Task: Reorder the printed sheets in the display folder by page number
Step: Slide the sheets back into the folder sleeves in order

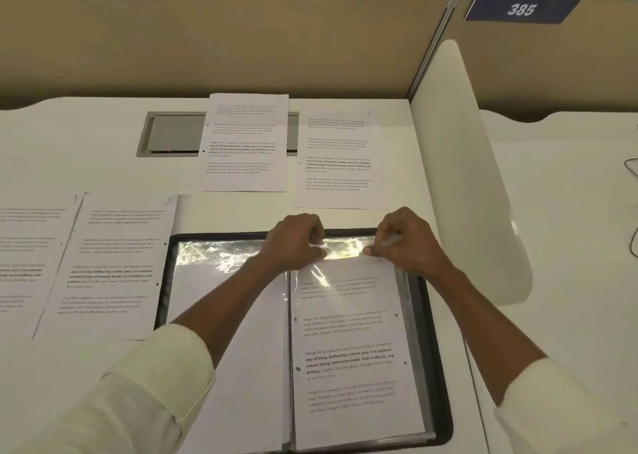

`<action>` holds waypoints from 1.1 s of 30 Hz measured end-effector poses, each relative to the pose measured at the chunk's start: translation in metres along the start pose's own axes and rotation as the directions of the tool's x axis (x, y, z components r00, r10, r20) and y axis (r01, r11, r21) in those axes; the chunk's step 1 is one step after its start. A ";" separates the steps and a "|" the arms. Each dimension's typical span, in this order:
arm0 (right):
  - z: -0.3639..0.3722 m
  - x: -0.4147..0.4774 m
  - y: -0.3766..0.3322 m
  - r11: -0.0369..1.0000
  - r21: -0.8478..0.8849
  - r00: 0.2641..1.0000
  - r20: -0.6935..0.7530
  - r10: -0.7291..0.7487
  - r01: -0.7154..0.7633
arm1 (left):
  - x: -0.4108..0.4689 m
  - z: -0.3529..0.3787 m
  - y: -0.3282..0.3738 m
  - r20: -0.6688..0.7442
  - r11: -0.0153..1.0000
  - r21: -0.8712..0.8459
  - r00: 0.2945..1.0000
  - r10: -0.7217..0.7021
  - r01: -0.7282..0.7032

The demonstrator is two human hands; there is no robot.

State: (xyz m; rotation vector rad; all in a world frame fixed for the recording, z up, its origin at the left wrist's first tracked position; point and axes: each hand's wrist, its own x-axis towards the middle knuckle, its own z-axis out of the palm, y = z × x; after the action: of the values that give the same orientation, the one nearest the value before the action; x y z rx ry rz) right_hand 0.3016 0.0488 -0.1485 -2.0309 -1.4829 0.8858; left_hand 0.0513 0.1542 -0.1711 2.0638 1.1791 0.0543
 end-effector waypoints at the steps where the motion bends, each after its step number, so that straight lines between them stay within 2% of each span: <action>1: 0.002 -0.009 0.001 0.996 0.078 0.998 -0.054 0.045 -0.041 | -0.006 0.004 0.001 -0.086 0.999 -0.041 0.996 -0.019 0.016; 4: 0.015 -0.040 0.006 0.939 0.309 0.976 -0.103 0.193 -0.153 | -0.030 0.016 0.007 -0.274 0.984 -0.153 0.952 -0.134 0.094; 6: 0.029 -0.062 0.011 0.865 0.447 0.949 -0.097 0.300 -0.228 | -0.049 0.025 0.012 -0.265 0.965 -0.176 0.935 -0.236 0.194; 8: 0.041 -0.088 0.011 0.801 0.531 0.931 -0.061 0.361 -0.276 | -0.068 0.039 0.014 -0.246 0.952 -0.195 0.928 -0.279 0.235; 13: 0.060 -0.149 -0.003 0.830 0.442 0.931 0.035 0.362 -0.340 | -0.115 0.068 0.021 -0.303 0.969 -0.226 0.938 -0.170 0.102; 15: 0.061 -0.166 -0.017 0.844 0.418 0.940 0.103 0.324 -0.337 | -0.133 0.071 0.031 -0.272 0.959 -0.260 0.945 -0.184 0.112; 17: 0.059 -0.181 -0.037 0.871 0.399 0.951 0.229 0.209 -0.287 | -0.152 0.072 0.044 -0.236 0.940 -0.321 0.951 -0.199 0.117; 19: 0.059 -0.193 -0.059 0.920 0.332 0.938 0.333 0.093 -0.209 | -0.172 0.068 0.054 -0.192 0.909 -0.390 0.952 -0.238 0.148; 22: 0.070 -0.203 -0.076 0.967 0.251 0.927 0.372 -0.050 -0.049 | -0.200 0.055 0.066 -0.137 0.804 -0.552 0.928 -0.348 0.220; 25: 0.082 -0.205 -0.090 0.957 0.272 0.925 0.328 -0.191 0.101 | -0.218 0.036 0.062 -0.169 0.736 -0.617 0.866 -0.470 0.279; 27: 0.089 -0.203 -0.094 0.939 0.315 0.928 0.290 -0.232 0.137 | -0.226 0.024 0.044 -0.184 0.705 -0.634 0.823 -0.537 0.318; 30: 0.101 -0.196 -0.089 0.940 0.334 0.967 0.207 -0.150 0.074 | -0.233 0.002 0.007 -0.230 0.716 -0.592 0.774 -0.591 0.370; 33: 0.112 -0.182 -0.072 0.959 0.283 0.995 0.082 -0.051 0.026 | -0.236 -0.023 -0.030 -0.326 0.714 -0.545 0.672 -0.664 0.441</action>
State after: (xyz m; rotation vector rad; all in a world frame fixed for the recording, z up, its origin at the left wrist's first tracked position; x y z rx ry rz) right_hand 0.1348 -0.1028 -0.1339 -1.7703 -1.3492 1.1149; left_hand -0.1149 -0.0023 -0.1003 1.2357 1.9075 0.5351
